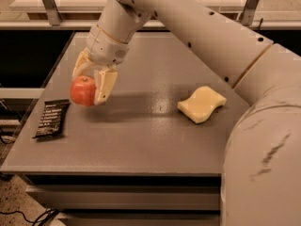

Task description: Move apple near rxbar chocolate

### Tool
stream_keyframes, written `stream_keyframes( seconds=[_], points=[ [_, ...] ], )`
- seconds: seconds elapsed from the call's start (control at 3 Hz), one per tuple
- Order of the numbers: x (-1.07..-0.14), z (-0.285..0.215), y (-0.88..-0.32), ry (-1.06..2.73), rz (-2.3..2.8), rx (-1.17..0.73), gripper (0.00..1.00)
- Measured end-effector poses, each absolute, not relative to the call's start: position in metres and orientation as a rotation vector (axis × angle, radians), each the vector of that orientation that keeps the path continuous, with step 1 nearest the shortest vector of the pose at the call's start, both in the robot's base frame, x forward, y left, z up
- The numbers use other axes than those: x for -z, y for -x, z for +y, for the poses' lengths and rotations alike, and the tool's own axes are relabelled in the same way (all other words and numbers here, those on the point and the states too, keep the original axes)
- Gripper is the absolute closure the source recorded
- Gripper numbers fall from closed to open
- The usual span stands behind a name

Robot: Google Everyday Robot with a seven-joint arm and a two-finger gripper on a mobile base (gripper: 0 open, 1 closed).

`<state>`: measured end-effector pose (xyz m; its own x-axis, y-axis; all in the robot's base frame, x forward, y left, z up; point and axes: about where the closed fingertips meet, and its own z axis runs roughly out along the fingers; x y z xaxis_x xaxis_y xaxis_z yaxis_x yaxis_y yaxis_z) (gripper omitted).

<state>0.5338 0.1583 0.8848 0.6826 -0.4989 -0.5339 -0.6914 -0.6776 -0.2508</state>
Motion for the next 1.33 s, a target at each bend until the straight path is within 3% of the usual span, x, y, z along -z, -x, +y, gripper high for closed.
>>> stream_keyframes(
  seconds=[1.33],
  points=[
    [-0.873,0.192,-0.519,2.440,0.806,-0.715,1.00]
  ],
)
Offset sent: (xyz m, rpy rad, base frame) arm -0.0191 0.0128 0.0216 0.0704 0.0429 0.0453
